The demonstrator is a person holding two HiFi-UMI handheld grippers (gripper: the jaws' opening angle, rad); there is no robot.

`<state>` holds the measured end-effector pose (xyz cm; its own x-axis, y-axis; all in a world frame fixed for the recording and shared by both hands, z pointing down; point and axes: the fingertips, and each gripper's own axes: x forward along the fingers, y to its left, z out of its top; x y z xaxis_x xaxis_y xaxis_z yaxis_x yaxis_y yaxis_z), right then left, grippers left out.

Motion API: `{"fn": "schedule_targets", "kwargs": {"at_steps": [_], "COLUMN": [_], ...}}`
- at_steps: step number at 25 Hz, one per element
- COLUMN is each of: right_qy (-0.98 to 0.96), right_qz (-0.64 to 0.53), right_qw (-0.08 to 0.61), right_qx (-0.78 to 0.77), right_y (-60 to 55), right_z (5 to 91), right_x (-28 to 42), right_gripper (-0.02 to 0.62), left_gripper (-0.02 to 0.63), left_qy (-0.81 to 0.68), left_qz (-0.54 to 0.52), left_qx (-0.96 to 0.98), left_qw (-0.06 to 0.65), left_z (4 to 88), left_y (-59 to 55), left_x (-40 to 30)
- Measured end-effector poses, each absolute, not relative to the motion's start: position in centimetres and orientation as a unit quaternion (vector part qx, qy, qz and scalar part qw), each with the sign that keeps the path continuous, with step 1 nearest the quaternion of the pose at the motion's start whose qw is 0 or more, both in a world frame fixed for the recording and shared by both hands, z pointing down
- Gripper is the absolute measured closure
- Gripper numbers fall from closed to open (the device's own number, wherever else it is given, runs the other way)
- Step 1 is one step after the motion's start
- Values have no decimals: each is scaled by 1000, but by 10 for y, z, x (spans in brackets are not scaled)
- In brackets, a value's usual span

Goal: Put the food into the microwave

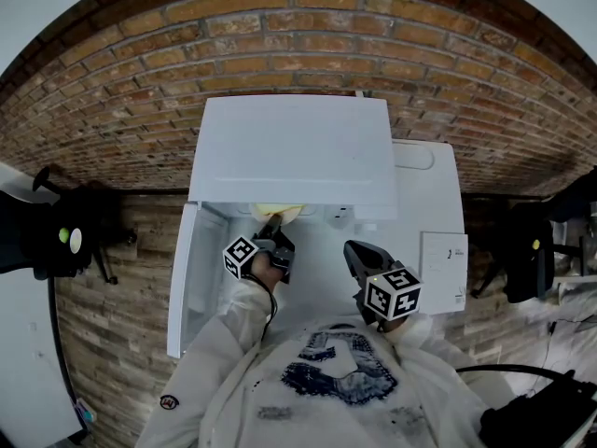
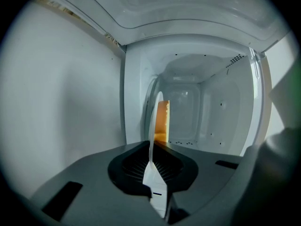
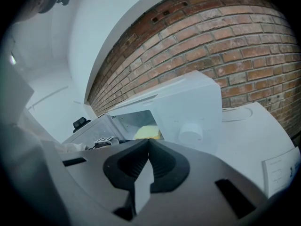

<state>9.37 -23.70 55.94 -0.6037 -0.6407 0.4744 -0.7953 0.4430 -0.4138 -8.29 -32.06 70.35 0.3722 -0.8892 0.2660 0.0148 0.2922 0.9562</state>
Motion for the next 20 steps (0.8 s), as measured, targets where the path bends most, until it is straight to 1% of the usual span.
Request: {"fn": "schedule_targets", "kwargs": {"at_steps": [9, 11, 13, 20], "right_qy": [-842, -842, -842, -843], "right_qz": [310, 310, 311, 312], "right_qw": [123, 122, 121, 117], "right_qx": [425, 424, 425, 423], "right_y": [-235, -235, -234, -233], "right_z": [559, 559, 559, 559], "right_x": [94, 94, 95, 97], "right_gripper": [581, 581, 581, 581], "left_gripper": [582, 546, 530, 526], "left_qy": [-444, -445, -443, -435], "left_qz": [-333, -331, -329, -334], "left_qx": [503, 506, 508, 512], "left_qw": [662, 661, 662, 662], "left_z": [702, 703, 703, 698], "left_y": [-321, -320, -318, -307], "left_x": [-81, -82, -81, -76]}}
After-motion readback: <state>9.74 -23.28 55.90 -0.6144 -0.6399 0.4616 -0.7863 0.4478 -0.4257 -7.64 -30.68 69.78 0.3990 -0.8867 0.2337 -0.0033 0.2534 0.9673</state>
